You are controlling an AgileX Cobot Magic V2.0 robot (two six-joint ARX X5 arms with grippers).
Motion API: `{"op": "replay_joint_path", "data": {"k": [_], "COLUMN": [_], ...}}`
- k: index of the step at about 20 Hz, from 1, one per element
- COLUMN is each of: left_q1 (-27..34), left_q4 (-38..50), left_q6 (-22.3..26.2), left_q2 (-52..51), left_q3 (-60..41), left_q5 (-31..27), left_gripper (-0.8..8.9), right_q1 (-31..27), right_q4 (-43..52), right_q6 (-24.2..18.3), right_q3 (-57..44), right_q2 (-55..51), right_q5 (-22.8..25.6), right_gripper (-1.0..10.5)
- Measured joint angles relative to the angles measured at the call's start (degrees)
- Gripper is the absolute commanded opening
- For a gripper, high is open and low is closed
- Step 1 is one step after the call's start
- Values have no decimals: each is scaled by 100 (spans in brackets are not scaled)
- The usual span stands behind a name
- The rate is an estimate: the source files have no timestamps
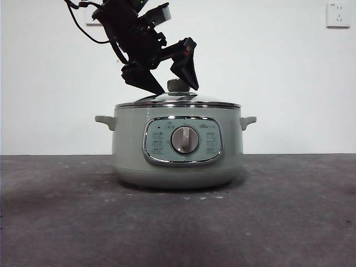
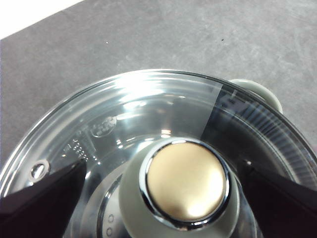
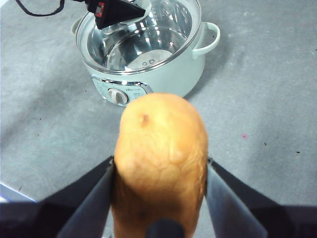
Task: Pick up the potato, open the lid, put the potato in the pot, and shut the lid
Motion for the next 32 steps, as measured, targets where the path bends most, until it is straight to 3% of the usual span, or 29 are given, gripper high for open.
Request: {"op": "replay_joint_path", "data": {"k": [3,6,9,14,16,25,32], "left_q1": [-2,-2,-4,-46,-46,-46,-39], "left_q4": [-20,-76,-103,-72,-72,-302,-986], "left_q6": [0,2,2,83,81,55,-57], "left_q2": [0,0,0,-2,-2,2,59], "left_q3": [0,0,0,33,33,190,1102], "left_q5": [0,0,13,52,52,55,116], "left_gripper": [444,410,192,110,-18,-8,-8], "right_q1": [0,0,0,0,0,0,0], "right_q4": [0,0,0,-2,-2,-2,4], "right_q6": [0,0,0,0,0,0,0], "right_q3": [0,0,0,0,0,0,0], "right_q2": [0,0,2,2,2,2,2], "right_q5": [0,0,0,0,0,0,0], "right_gripper": [-16,-16,-16,-16,-16,-16,-16]}}
